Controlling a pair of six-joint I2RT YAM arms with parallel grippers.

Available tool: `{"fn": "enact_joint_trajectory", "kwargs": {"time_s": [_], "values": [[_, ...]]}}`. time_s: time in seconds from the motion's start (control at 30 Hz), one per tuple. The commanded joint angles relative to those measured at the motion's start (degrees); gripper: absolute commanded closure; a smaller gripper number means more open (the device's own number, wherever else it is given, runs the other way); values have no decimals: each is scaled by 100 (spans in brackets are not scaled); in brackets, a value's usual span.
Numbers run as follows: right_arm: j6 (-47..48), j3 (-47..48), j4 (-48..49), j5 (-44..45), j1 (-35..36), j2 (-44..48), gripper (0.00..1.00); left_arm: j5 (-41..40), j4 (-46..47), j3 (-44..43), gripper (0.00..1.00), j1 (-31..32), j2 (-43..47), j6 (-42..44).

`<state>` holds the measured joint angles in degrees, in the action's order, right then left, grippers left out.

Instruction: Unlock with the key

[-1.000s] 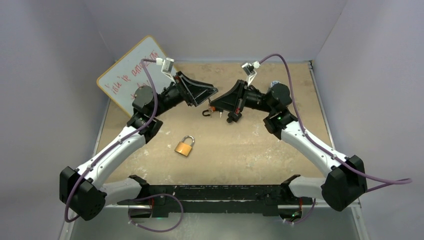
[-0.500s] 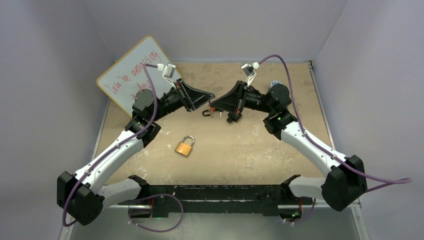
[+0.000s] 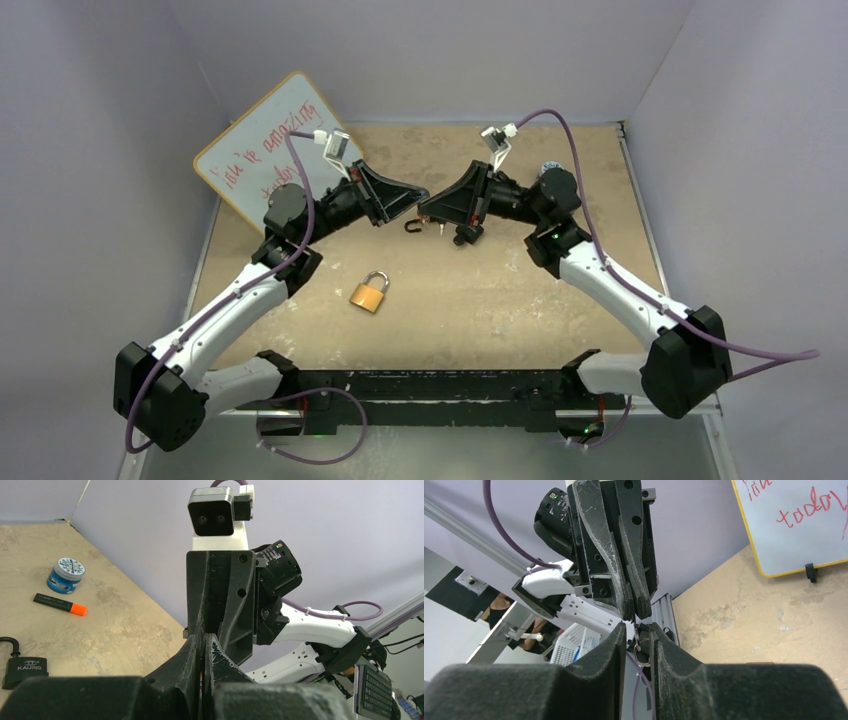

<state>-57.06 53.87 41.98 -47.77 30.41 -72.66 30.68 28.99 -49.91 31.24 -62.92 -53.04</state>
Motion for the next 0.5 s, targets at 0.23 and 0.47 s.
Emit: {"fn": "enact_joint_trajectory", "kwargs": {"time_s": [0.23,0.47], "values": [[-167,115,601,-435,21,-87,82,-79,592,-19,100,-22,63,-127],[-153,120,574,-373,17,-130,100,-113,643,-19,100,-22,64,-156]]}}
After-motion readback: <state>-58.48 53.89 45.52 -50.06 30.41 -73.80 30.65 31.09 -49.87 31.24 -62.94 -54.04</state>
